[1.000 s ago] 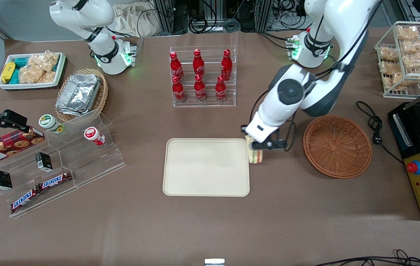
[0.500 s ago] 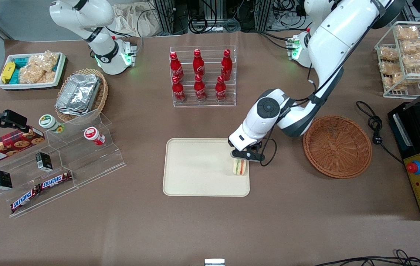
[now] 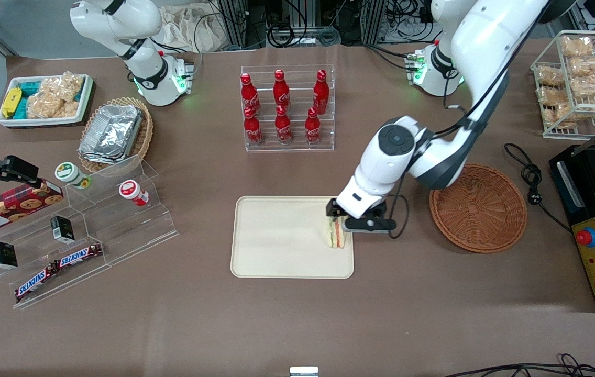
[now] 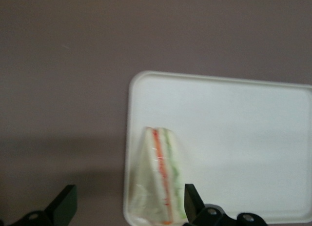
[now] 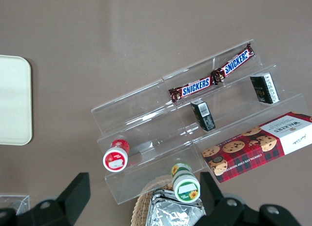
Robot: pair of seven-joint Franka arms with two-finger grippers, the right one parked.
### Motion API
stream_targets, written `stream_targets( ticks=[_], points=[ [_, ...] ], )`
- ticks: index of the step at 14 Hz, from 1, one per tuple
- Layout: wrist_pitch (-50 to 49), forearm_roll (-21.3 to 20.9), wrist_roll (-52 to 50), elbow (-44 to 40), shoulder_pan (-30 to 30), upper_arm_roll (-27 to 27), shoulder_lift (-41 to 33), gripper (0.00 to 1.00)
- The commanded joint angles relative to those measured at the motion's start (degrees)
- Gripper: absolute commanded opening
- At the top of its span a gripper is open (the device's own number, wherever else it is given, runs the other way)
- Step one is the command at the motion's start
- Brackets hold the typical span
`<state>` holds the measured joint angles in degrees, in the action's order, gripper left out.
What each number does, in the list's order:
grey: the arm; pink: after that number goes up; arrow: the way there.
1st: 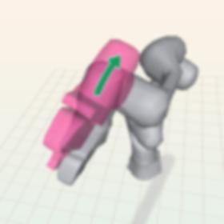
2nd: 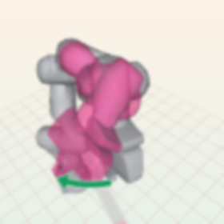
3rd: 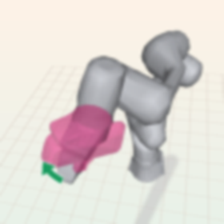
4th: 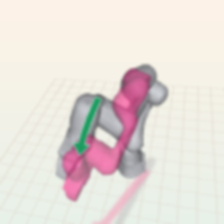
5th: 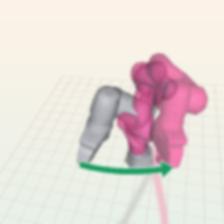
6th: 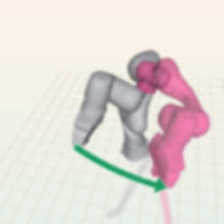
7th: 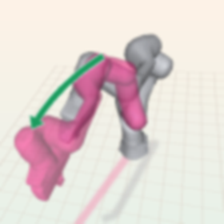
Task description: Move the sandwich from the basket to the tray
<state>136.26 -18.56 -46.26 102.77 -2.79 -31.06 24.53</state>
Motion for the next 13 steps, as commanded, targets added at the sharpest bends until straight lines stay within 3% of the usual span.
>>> stream_targets(
  ticks=[1,4,7,9,11,13],
  points=[
    [-12.1,4.1,0.8,-1.1,3.1,-0.7,-8.6,0.99],
    [-32.0,12.4,12.4,-11.8,6.7,-0.4,-10.8,0.99],
    [-50.1,15.1,19.7,-22.0,10.3,0.4,-11.8,0.99],
    [-55.7,15.9,26.1,-21.7,9.9,6.0,-16.9,0.99],
    [-56.7,19.9,34.5,-19.2,8.6,14.4,-22.7,0.99],
    [-57.5,20.9,40.6,-14.9,5.4,22.5,-28.0,0.99]
  ],
)
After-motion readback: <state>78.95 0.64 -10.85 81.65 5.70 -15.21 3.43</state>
